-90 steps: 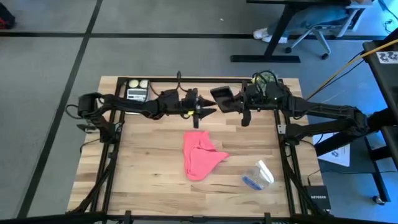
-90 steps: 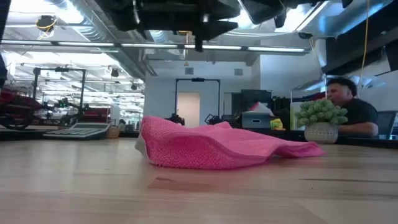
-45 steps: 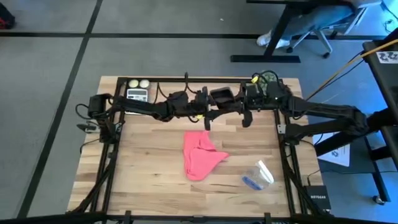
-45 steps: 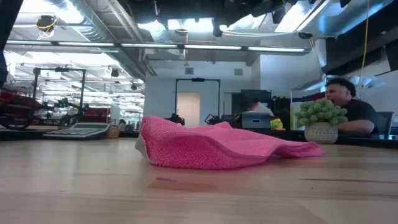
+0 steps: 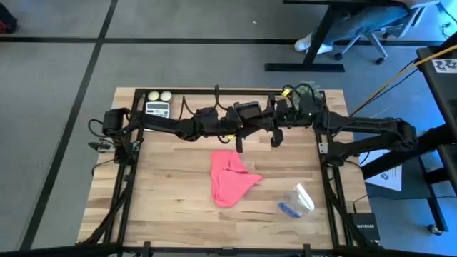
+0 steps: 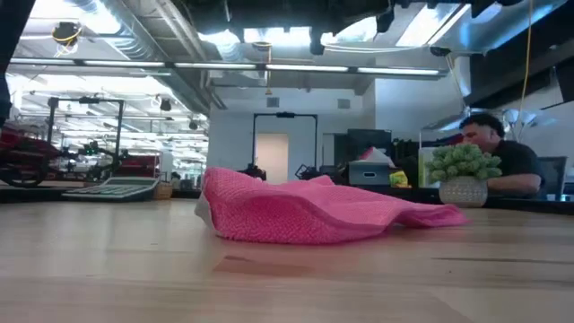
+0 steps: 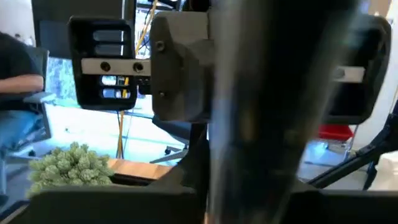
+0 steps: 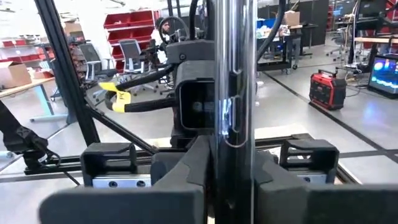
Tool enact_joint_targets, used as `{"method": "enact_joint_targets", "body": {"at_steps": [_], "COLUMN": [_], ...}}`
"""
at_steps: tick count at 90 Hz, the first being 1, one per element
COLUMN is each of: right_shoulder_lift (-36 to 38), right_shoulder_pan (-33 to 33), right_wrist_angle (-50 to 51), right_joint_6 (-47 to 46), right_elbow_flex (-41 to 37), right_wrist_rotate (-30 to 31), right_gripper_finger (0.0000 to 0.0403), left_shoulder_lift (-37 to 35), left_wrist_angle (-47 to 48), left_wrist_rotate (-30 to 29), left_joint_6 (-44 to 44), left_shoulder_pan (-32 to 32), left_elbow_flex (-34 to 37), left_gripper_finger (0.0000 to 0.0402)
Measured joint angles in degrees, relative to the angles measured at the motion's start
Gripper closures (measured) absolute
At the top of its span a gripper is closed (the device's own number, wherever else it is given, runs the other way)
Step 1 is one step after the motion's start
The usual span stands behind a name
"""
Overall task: Apply microfiber cloth
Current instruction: Spray the black cellphone with the spray bottle
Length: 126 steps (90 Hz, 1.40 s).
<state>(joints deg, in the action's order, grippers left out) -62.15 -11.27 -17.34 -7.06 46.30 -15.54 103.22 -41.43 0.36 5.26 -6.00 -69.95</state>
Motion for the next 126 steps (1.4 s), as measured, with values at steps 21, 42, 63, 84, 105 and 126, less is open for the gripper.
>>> {"method": "enact_joint_targets", "body": {"at_steps": [21,42,63,84,105,126], "right_shoulder_lift": [0.26,4.78,7.49,10.68,13.95,14.62], "right_shoulder_pan": [0.0,0.08,0.09,6.6,18.9,34.04], "right_wrist_angle": [5.76,38.62,71.27,87.58,88.43,87.56], "right_joint_6": [-0.08,3.23,-4.05,-17.64,-32.49,-45.67], "right_elbow_flex": [1.35,11.03,23.09,20.88,14.17,9.66], "right_wrist_rotate": [0.25,4.06,8.76,8.9,9.99,12.02], "right_gripper_finger": [0.0329,0.0261,0.0199,0.0192,0.0191,0.0191], "left_shoulder_lift": [-0.3,-1.14,-1.16,-1.2,-1.22,0.67], "left_wrist_angle": [3.49,9.18,15.51,21.05,23.6,24.01], "left_wrist_rotate": [0.12,0.29,0.92,1.99,-0.13,-2.26], "left_joint_6": [-0.91,-1.26,-0.36,-0.71,-0.7,1.23], "left_shoulder_pan": [-0.03,-0.07,0.4,3.76,8.45,13.61], "left_elbow_flex": [0.07,0.09,0.09,0.09,0.09,0.09], "left_gripper_finger": [0.0381,0.0381,0.0381,0.0381,0.0381,0.0381]}}
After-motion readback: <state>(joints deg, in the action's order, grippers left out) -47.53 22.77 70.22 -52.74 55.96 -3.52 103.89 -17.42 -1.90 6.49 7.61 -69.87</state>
